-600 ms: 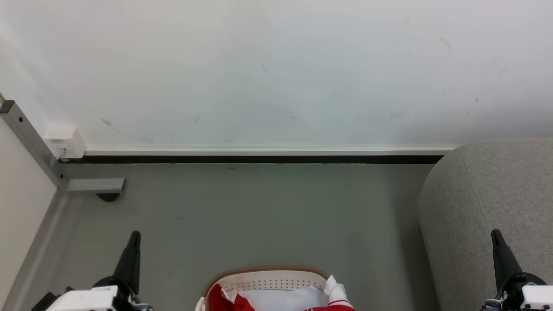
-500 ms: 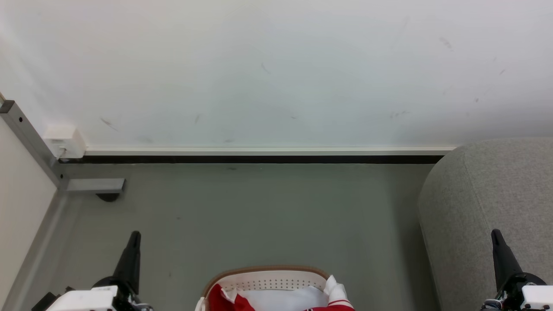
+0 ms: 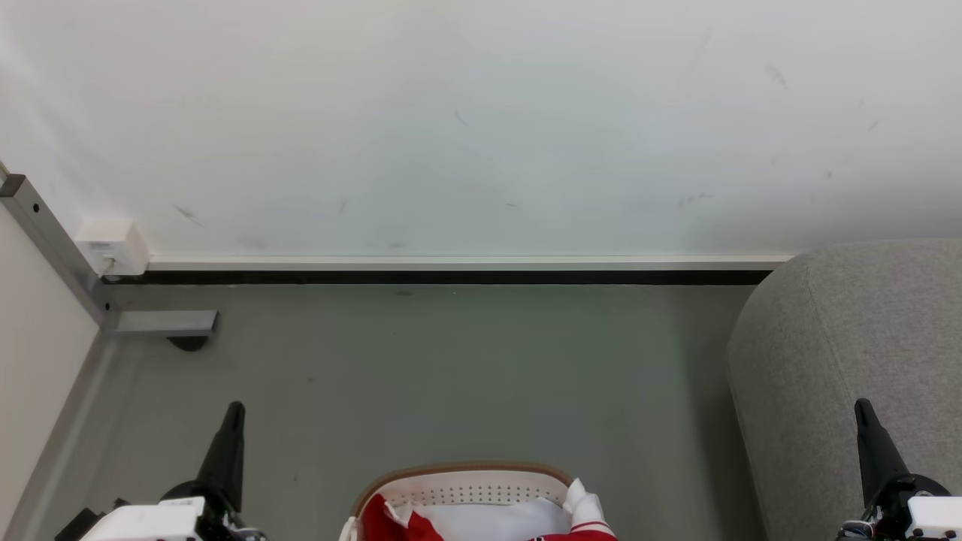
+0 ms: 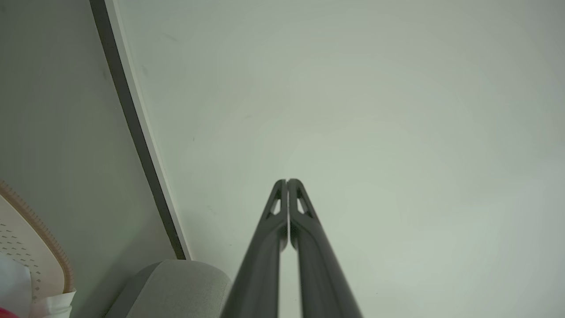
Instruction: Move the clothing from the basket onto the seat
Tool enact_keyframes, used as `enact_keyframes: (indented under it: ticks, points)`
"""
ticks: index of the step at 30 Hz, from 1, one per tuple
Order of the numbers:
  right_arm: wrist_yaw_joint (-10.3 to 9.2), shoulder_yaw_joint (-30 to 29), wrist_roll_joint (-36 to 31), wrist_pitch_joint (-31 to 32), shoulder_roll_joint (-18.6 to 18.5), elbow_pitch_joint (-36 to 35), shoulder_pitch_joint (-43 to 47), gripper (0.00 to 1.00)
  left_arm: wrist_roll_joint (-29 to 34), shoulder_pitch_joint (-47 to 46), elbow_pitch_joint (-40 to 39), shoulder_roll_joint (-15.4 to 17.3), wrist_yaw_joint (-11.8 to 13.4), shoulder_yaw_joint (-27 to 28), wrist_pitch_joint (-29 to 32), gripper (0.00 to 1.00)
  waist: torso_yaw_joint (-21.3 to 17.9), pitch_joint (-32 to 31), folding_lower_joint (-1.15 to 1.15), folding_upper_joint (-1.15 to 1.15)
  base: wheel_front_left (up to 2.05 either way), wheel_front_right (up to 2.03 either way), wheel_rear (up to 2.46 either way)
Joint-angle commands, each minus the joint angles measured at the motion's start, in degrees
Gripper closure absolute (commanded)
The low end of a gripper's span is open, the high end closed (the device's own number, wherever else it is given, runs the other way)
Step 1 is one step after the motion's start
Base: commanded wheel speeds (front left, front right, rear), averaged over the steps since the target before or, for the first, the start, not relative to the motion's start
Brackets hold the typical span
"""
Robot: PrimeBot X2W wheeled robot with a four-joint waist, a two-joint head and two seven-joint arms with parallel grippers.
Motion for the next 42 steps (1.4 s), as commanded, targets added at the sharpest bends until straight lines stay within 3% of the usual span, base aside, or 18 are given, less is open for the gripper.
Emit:
enact_keyframes:
  ticks: [1,3,4,15,22,33,42]
  points:
    - [-0.14,-0.2,-0.3,0.1,0.0,0.1,-0.7,1.00,-0.8,-0.5,0.0,0.1,-0.3,0.1,0.1,1.00,0.0,0.0,0.00,0.00,0.00,0.00,0.00]
    - [-0.14,-0.2,-0.3,0.1,0.0,0.1,-0.7,1.00,-0.8,-0.5,0.0,0.1,-0.3,0.1,0.1,1.00,0.0,0.0,0.00,0.00,0.00,0.00,0.00]
    - [0.00,0.1,0.0,0.0,0.0,0.1,0.1,0.00,0.0,0.1,0.1,0.0,0.0,0.0,0.0,0.00,0.0,0.0,0.00,0.00,0.00,0.00,0.00]
    - [-0.01,2.9,-1.0,-2.3,0.3,-0.9,1.1,0.00,0.4,1.7,-0.5,-0.3,0.1,-0.7,-2.3,0.00,0.2,0.0,0.00,0.00,0.00,0.00,0.00]
    - [-0.01,4.6,-3.7,-4.2,0.2,-2.8,1.1,0.00,4.7,1.8,-2.1,-0.2,0.4,-0.5,-4.2,0.00,0.4,-0.1,0.00,0.00,0.00,0.00,0.00]
    - [-0.02,7.0,-12.4,-6.9,0.1,-4.8,1.1,0.00,16.4,2.6,-5.9,-0.2,0.4,-1.0,-6.9,0.00,0.6,-0.3,0.00,0.00,0.00,0.00,0.00]
    - [-0.03,8.7,-24.4,-8.9,-0.2,-5.5,0.3,0.00,28.0,3.5,-8.4,-0.1,2.5,-1.6,-8.9,0.00,0.6,-0.2,0.00,0.00,0.00,0.00,0.00]
